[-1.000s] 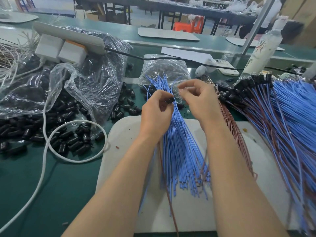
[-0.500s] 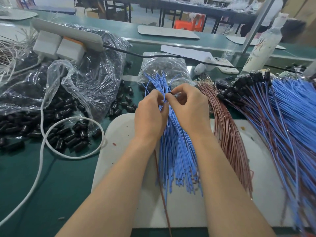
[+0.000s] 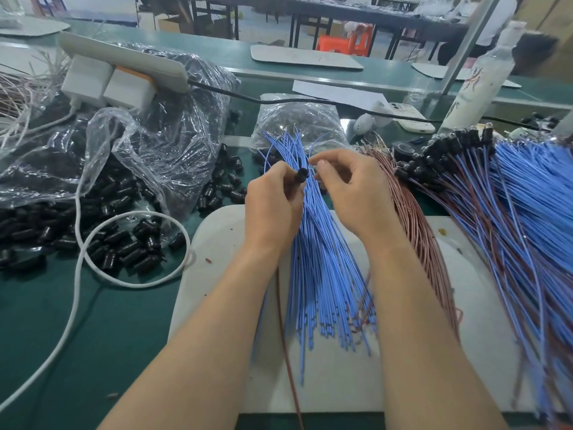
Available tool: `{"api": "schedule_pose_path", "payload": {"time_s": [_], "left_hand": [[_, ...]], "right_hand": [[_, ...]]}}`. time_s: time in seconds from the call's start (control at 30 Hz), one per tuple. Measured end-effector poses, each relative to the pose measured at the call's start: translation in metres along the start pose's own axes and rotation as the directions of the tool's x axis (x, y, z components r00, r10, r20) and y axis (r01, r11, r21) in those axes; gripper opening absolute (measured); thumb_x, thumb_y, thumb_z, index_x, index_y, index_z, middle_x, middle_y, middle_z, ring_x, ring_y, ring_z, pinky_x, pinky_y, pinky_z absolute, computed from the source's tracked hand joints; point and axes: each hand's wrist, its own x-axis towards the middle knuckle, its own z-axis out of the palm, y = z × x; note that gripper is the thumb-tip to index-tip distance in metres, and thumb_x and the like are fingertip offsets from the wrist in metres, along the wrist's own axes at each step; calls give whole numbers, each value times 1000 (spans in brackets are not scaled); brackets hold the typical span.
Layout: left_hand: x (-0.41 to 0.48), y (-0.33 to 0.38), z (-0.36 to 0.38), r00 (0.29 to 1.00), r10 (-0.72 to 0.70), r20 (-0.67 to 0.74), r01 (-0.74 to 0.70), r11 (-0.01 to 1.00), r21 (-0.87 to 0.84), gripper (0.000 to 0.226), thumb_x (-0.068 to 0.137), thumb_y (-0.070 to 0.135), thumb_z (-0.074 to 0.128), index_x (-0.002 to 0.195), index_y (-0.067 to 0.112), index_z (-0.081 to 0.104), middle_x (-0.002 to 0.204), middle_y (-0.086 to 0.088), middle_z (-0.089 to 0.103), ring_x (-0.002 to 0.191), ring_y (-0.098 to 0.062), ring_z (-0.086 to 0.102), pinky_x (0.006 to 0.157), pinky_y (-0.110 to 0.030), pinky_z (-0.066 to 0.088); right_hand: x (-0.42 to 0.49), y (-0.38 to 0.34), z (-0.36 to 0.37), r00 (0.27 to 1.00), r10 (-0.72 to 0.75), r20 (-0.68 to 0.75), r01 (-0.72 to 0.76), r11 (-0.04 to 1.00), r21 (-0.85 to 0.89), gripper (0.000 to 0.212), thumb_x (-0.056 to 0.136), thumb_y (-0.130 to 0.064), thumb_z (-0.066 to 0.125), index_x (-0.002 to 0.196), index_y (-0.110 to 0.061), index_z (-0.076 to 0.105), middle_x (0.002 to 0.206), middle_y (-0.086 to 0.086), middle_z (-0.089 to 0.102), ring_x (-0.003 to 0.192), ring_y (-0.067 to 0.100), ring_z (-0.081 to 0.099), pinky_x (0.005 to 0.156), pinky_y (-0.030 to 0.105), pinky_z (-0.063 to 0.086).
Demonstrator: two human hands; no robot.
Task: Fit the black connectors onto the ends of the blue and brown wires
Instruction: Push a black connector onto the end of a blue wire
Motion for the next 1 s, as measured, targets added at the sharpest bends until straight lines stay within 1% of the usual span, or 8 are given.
{"api": "schedule_pose_path", "payload": {"time_s": [0.13, 0.23, 0.3, 0.53, 0.7, 0.83, 0.93, 1.0], "left_hand": [[-1, 0, 0, 1000, 30, -1, -30, 998, -62, 8, 85, 9, 64, 79, 8, 59, 71, -2, 66, 67, -21, 61, 68, -36, 53], [-1, -1, -1, 998, 58, -20, -59, 997, -52, 10, 86, 9, 63, 77, 12, 58, 68, 3, 64, 65, -16, 58, 65, -35, 51], [-1, 0, -1, 998, 62, -18, -63, 997, -53, 10, 85, 8, 63, 77, 12, 58, 68, 3, 64, 65, -15, 57, 65, -35, 50], [0, 2, -1, 995, 93, -38, -93, 996, -6, 11, 88, 8, 58, 78, 5, 59, 72, -6, 65, 71, -29, 58, 68, -46, 48], [-1, 4, -4, 993, 115, -40, -112, 991, 71, 14, 90, 8, 54, 77, 5, 57, 69, -5, 61, 64, -24, 47, 64, -43, 45], [-2, 6, -4, 992, 118, -39, -110, 981, 161, 14, 90, 9, 51, 77, 6, 55, 68, -2, 54, 63, -23, 41, 60, -38, 36], [-1, 6, -5, 989, 150, 0, -146, 962, 229, 10, 89, 8, 52, 82, 7, 59, 75, -2, 54, 69, -24, 46, 61, -35, 33], [-1, 6, -5, 984, 158, 77, -170, 970, 172, 10, 89, 9, 55, 92, 9, 65, 84, -3, 59, 78, -22, 53, 69, -33, 42]], "right_hand": [[0, -3, -12, 999, -14, 37, 12, 997, 74, 15, 90, -7, 60, 100, -15, 66, 90, 3, 70, 85, 17, 67, 85, 33, 54], [-1, -6, -17, 997, -53, 55, 48, 994, 101, 11, 86, -4, 66, 93, -13, 66, 87, 0, 70, 82, 7, 66, 81, 19, 53], [-1, -8, -17, 995, -69, 71, 62, 994, 94, 12, 85, -4, 67, 90, -13, 67, 85, -2, 70, 79, 4, 66, 77, 14, 51], [-2, -8, -13, 993, -108, 48, 110, 993, -43, 12, 84, -5, 67, 92, -13, 72, 86, -1, 71, 78, 4, 66, 81, 17, 53], [-2, -8, -11, 993, -121, 8, 121, 985, -123, 12, 84, -7, 67, 92, -14, 73, 81, -6, 69, 76, 3, 65, 79, 17, 52], [-2, -7, -5, 988, -152, -14, 148, 974, -171, 13, 83, -5, 67, 89, -14, 74, 78, -4, 69, 74, 8, 65, 76, 20, 51], [0, -3, -4, 988, -150, -43, 139, 971, -196, 13, 84, -6, 66, 90, -14, 74, 79, -3, 70, 74, 9, 66, 77, 21, 51], [2, 2, -6, 992, -117, -56, 106, 978, -178, 13, 84, -6, 66, 91, -13, 75, 79, -3, 71, 75, 8, 66, 79, 21, 52]]}}
